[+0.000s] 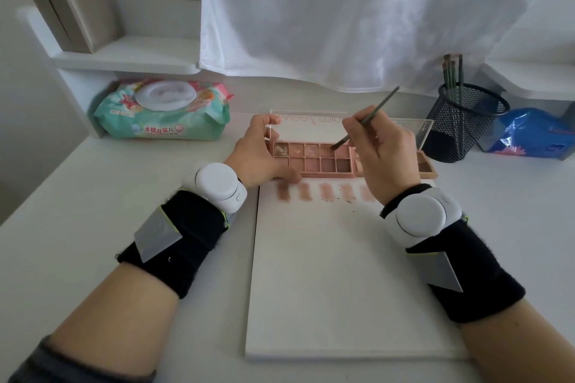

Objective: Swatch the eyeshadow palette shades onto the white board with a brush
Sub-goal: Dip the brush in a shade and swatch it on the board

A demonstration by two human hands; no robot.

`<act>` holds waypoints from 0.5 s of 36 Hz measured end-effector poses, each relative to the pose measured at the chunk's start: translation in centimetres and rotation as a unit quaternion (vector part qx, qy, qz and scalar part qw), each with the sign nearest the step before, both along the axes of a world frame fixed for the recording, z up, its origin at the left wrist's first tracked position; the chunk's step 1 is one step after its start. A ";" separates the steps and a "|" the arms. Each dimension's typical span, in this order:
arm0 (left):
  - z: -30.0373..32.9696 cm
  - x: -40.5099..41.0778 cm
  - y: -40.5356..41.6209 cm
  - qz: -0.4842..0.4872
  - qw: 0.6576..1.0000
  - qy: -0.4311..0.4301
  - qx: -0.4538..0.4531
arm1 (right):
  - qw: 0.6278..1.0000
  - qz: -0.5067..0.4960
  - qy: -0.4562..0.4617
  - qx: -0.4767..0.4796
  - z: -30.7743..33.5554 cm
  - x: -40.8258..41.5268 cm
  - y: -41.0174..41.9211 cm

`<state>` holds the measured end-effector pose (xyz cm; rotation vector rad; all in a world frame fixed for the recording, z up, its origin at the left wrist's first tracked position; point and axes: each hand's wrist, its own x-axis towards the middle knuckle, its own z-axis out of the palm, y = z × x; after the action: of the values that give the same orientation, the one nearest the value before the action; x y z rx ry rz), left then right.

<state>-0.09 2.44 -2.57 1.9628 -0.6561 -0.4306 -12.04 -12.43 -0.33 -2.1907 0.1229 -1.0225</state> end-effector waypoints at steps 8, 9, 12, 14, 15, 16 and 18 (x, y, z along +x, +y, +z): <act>0.1 -0.1 0.1 -0.001 1.000 -0.005 0.004 | 1.000 -0.010 0.013 0.011 0.1 -0.1 0.4; 0.2 -0.1 0.1 -0.001 1.000 -0.005 0.005 | 1.000 -0.013 0.015 0.019 0.1 -0.1 0.4; 0.2 -0.1 0.1 -0.001 1.000 -0.007 0.008 | 0.997 -0.029 0.023 0.068 0.1 0.1 0.3; 0.1 -0.1 0.0 0.000 1.000 -0.007 0.008 | 0.993 -0.035 0.021 0.109 0.2 0.1 0.4; 0.1 -0.1 0.0 0.001 1.000 -0.006 0.008 | 0.990 -0.036 0.020 0.131 0.3 0.1 0.4; 0.1 -0.1 0.0 0.002 1.000 -0.005 0.007 | 0.987 -0.034 0.020 0.154 0.4 0.0 0.5; 0.0 -0.1 -0.1 0.005 1.000 -0.004 0.004 | 0.980 -0.031 0.020 0.194 0.6 0.0 0.5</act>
<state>-0.14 2.37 -2.55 1.9759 -0.6496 -0.4195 -12.02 -11.89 0.26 -1.8603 0.3796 -0.9023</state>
